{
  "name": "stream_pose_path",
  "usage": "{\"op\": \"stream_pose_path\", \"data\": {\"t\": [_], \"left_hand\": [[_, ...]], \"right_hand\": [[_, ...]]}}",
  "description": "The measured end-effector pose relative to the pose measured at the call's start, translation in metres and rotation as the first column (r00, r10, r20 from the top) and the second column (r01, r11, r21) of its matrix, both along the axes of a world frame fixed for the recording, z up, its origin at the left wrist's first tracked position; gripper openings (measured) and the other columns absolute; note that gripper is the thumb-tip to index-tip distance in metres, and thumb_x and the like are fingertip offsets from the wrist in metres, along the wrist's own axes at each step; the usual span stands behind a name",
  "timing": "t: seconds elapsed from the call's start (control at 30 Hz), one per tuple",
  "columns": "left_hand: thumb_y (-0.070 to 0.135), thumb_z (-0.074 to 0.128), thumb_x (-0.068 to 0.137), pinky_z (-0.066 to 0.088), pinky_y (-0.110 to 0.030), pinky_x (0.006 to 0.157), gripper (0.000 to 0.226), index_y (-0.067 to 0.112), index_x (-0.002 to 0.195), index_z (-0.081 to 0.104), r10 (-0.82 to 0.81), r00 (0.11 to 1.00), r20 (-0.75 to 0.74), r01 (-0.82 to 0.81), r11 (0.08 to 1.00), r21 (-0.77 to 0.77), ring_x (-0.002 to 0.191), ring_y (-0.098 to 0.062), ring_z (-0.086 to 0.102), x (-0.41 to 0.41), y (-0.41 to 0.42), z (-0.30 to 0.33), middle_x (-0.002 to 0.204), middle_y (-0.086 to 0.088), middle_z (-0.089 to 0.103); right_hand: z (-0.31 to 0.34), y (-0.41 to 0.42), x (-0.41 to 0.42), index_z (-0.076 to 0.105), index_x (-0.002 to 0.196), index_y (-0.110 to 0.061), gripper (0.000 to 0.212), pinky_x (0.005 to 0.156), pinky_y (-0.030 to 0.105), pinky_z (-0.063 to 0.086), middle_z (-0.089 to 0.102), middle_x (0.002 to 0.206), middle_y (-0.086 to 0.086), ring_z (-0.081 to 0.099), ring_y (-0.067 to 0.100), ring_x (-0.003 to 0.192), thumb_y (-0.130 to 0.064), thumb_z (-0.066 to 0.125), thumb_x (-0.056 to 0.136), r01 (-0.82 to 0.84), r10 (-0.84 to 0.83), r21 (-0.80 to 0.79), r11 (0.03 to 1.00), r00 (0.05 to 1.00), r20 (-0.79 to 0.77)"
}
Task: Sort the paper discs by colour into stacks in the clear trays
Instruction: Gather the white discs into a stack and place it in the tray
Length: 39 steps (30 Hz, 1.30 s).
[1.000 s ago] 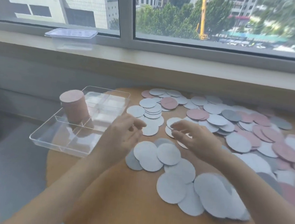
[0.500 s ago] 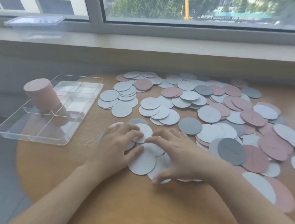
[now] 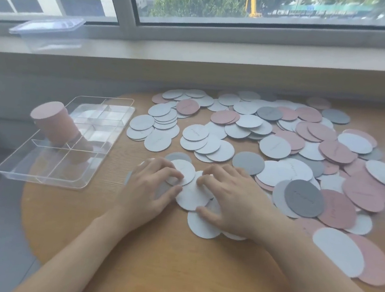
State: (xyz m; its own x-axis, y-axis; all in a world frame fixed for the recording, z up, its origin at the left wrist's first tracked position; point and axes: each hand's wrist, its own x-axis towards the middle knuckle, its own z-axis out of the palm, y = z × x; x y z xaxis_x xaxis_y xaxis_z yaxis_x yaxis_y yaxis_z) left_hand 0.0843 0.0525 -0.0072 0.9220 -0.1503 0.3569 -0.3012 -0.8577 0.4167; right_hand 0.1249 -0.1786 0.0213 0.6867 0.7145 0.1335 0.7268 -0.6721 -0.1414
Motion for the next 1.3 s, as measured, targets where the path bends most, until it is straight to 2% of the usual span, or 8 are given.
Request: {"op": "stream_pose_path", "data": {"t": [0.13, 0.33, 0.4, 0.53, 0.63, 0.93, 1.1, 1.3], "left_hand": [[0.051, 0.058, 0.091, 0.026, -0.023, 0.106, 0.028, 0.033, 0.112, 0.066, -0.054, 0.998, -0.015, 0.054, 0.998, 0.018, 0.118, -0.004, 0.045, 0.000, -0.001, 0.002, 0.115, 0.020, 0.053], [0.030, 0.077, 0.088, 0.042, -0.020, 0.097, 0.031, 0.024, 0.116, 0.066, -0.172, 0.983, -0.061, 0.165, 0.981, -0.107, 0.116, -0.007, 0.054, -0.002, 0.000, 0.007, 0.118, 0.017, 0.057], [0.028, 0.079, 0.086, 0.041, -0.023, 0.099, 0.035, 0.022, 0.118, 0.065, -0.171, 0.985, -0.019, 0.169, 0.984, -0.062, 0.118, -0.008, 0.054, -0.002, -0.001, 0.006, 0.122, 0.013, 0.056], [0.055, 0.063, 0.086, 0.028, -0.024, 0.108, 0.053, 0.027, 0.131, 0.058, -0.048, 0.999, -0.004, 0.049, 0.995, 0.082, 0.126, -0.010, 0.045, 0.000, -0.002, 0.001, 0.133, 0.016, 0.051], [0.059, 0.058, 0.089, 0.019, -0.019, 0.110, 0.052, 0.027, 0.129, 0.059, -0.058, 0.998, 0.018, 0.055, 0.991, 0.125, 0.126, -0.008, 0.045, 0.001, -0.003, 0.000, 0.126, 0.017, 0.057], [0.049, 0.073, 0.084, 0.017, -0.012, 0.109, 0.056, 0.025, 0.132, 0.056, -0.103, 0.993, 0.052, 0.100, 0.994, 0.053, 0.121, -0.006, 0.049, -0.001, -0.004, 0.002, 0.128, 0.019, 0.054], [0.041, 0.081, 0.080, 0.021, -0.008, 0.105, 0.066, 0.029, 0.136, 0.048, -0.084, 0.995, 0.059, 0.087, 0.996, -0.037, 0.111, 0.019, 0.040, -0.004, -0.005, 0.005, 0.112, 0.038, 0.047], [0.021, 0.077, 0.086, 0.038, -0.019, 0.092, 0.057, 0.030, 0.134, 0.049, -0.093, 0.989, 0.112, 0.105, 0.989, -0.106, 0.094, 0.000, 0.056, -0.005, -0.005, 0.005, 0.104, 0.023, 0.055]], "right_hand": [[-0.006, -0.007, 0.013, 0.057, 0.116, -0.024, 0.039, 0.093, 0.034, 0.040, 0.049, 0.120, -0.006, 0.048, 0.019, 0.109, -0.052, 0.048, 0.090, 0.059, -0.058, 0.058, 0.997, 0.998, -0.011], [-0.008, -0.003, 0.015, 0.056, 0.126, -0.022, 0.041, 0.081, 0.021, 0.038, 0.049, 0.119, -0.005, 0.050, 0.011, 0.101, -0.016, 0.066, 0.087, 0.092, -0.012, 0.346, 0.933, 0.974, -0.228], [-0.007, -0.003, 0.014, 0.053, 0.129, -0.024, 0.046, 0.085, 0.026, 0.045, 0.048, 0.120, -0.007, 0.054, 0.011, 0.104, -0.017, 0.067, 0.086, 0.107, 0.005, 0.397, 0.912, 0.963, -0.271], [-0.009, 0.001, 0.012, 0.041, 0.141, -0.026, 0.062, 0.102, 0.033, 0.029, 0.049, 0.129, -0.007, 0.043, 0.018, 0.119, -0.053, 0.061, 0.088, 0.167, -0.150, 0.172, 0.971, 0.983, -0.109], [-0.011, 0.008, 0.010, 0.042, 0.138, -0.028, 0.067, 0.103, 0.035, 0.027, 0.053, 0.126, -0.008, 0.043, 0.018, 0.119, -0.060, 0.063, 0.083, 0.170, -0.154, 0.191, 0.967, 0.983, -0.096], [-0.010, 0.010, 0.008, 0.050, 0.131, -0.027, 0.065, 0.092, 0.036, 0.047, 0.045, 0.121, -0.008, 0.053, 0.015, 0.101, -0.028, 0.081, 0.074, 0.108, 0.009, 0.439, 0.892, 0.967, -0.255], [-0.010, 0.012, 0.011, 0.055, 0.127, -0.023, 0.066, 0.086, 0.037, 0.049, 0.046, 0.118, -0.004, 0.052, 0.013, 0.101, 0.001, 0.078, 0.070, 0.021, 0.098, 0.563, 0.826, 0.979, -0.180], [-0.009, 0.012, 0.008, 0.055, 0.127, -0.022, 0.065, 0.084, 0.031, 0.048, 0.046, 0.114, -0.004, 0.053, 0.009, 0.090, 0.008, 0.072, 0.072, 0.021, 0.097, 0.614, 0.789, 0.983, -0.158]]}}
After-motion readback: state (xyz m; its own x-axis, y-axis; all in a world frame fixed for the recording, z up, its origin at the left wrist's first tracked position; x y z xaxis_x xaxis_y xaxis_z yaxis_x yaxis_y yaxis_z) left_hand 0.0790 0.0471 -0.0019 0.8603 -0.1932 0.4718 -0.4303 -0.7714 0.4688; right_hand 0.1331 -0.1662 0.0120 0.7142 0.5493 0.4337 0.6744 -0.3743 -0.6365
